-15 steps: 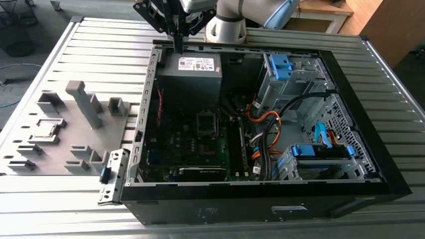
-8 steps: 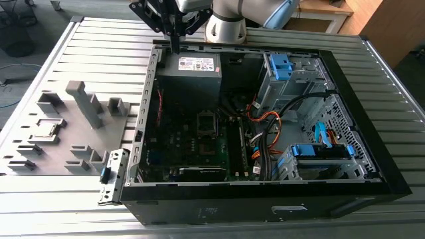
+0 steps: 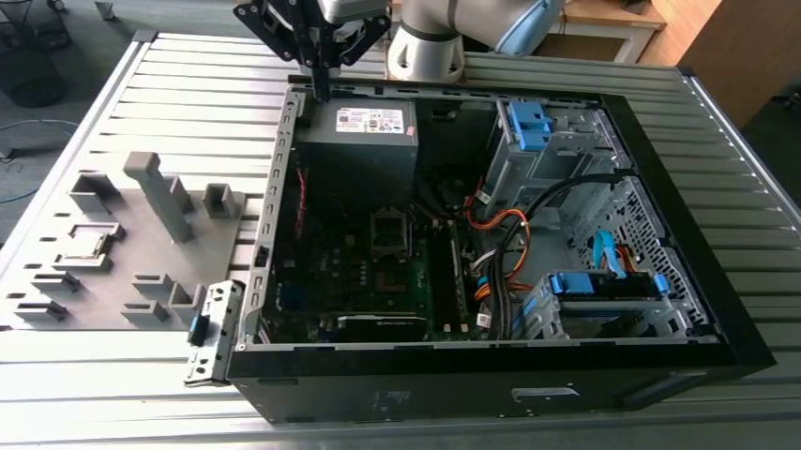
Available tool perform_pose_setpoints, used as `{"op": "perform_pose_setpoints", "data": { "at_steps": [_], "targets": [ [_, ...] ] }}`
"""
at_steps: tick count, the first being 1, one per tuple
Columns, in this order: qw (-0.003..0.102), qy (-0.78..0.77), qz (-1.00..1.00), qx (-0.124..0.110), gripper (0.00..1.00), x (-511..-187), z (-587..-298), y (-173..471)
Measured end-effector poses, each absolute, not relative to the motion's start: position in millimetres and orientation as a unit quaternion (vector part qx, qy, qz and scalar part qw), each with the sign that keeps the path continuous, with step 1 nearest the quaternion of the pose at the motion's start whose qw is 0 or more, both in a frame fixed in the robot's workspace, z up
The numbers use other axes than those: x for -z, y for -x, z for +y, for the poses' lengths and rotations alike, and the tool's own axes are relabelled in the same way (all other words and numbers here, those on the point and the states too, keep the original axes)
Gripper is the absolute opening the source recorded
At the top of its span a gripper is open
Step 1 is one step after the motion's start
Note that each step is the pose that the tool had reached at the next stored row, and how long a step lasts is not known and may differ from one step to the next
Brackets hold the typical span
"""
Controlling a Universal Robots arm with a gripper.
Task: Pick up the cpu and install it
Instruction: 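Reach for the cpu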
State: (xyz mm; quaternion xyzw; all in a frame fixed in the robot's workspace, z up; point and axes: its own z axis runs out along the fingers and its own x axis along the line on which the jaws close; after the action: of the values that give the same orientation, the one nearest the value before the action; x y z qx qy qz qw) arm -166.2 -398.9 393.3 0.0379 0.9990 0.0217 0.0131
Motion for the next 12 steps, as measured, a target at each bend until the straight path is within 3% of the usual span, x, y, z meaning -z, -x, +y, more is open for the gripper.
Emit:
{"op": "perform_pose_setpoints", "data": {
  "at_steps": [12],
  "targets": [
    [0.013,-0.038,0.999,-0.022,0.11,-393,-399,178]
  ]
}}
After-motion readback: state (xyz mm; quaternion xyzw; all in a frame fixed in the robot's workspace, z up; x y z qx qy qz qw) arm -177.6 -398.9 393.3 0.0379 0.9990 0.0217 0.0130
